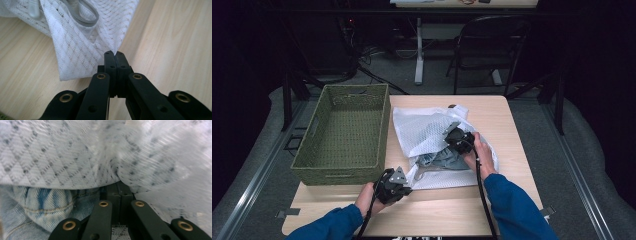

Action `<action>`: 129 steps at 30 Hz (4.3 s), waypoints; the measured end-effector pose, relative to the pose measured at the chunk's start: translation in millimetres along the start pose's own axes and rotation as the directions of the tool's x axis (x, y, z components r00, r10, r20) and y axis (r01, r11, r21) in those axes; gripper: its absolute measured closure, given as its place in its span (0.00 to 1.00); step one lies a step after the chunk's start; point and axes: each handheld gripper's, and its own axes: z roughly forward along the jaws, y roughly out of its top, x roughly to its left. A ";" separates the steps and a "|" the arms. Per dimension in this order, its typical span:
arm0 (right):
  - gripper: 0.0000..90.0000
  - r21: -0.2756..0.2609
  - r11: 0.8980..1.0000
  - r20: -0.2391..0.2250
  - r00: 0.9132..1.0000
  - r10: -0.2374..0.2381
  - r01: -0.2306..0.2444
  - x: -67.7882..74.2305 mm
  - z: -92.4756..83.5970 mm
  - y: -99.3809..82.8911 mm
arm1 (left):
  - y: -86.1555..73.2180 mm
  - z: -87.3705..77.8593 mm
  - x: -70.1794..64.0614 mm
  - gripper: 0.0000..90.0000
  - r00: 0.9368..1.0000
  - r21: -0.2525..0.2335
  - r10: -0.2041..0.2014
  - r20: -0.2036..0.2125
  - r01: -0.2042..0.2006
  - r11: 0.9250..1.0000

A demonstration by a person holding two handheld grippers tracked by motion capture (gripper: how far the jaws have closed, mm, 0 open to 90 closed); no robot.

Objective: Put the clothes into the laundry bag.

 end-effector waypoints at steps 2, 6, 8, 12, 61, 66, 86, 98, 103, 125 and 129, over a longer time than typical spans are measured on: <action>1.00 0.008 1.000 -0.046 0.999 0.022 -0.022 -2.0 -0.2 0.6 | -0.4 0.8 2.2 1.00 1.000 -0.002 -0.017 0.001 0.017 1.000; 1.00 0.003 0.994 -0.209 0.972 0.106 -0.108 -8.9 -14.5 -0.2 | 4.2 -2.4 3.8 0.86 1.000 -0.019 -0.014 0.018 0.015 1.000; 1.00 -0.012 0.993 -0.244 0.963 0.112 -0.118 -10.4 -24.3 -2.5 | 8.0 -5.7 4.2 0.69 0.999 -0.042 -0.036 0.027 0.037 0.998; 1.00 -0.025 0.991 -0.291 0.949 0.120 -0.133 -10.0 -41.1 -6.8 | 19.1 -8.0 2.1 0.57 0.999 -0.086 -0.046 0.003 0.046 0.995; 1.00 -0.162 0.958 -0.555 0.824 0.110 -0.237 -5.8 -119.6 -46.7 | 47.9 5.3 5.3 0.68 0.918 -0.091 0.085 -0.387 -0.130 0.987; 1.00 -0.151 0.965 -0.534 0.839 0.102 -0.213 -3.9 -120.7 -47.2 | 47.9 -0.7 12.1 1.00 0.950 -0.095 0.096 -0.297 -0.130 0.987; 0.99 -0.189 0.957 -0.605 0.793 0.063 -0.220 -1.5 -130.3 -44.3 | 47.7 -53.7 20.5 0.93 0.973 -0.202 0.088 -0.212 -0.132 0.971; 0.97 -0.090 0.984 -0.543 0.836 0.079 -0.151 5.4 -117.1 -46.6 | 56.9 -25.2 17.8 1.00 0.978 -0.100 0.192 -0.082 -0.199 0.975; 0.97 -0.040 0.996 -0.524 0.851 0.044 -0.076 12.3 -108.5 -47.7 | 50.1 -24.4 18.6 1.00 0.976 -0.051 0.217 -0.016 -0.218 0.975; 0.71 0.174 0.982 -0.507 0.847 0.159 -0.080 14.5 -60.3 -71.8 | 34.1 9.5 12.4 0.64 0.977 0.185 0.214 0.007 -0.212 0.960; 0.56 0.166 0.983 -0.534 0.832 0.151 -0.072 11.8 -61.3 -71.8 | 37.6 -4.9 4.4 0.53 0.975 0.093 0.220 -0.024 -0.217 0.972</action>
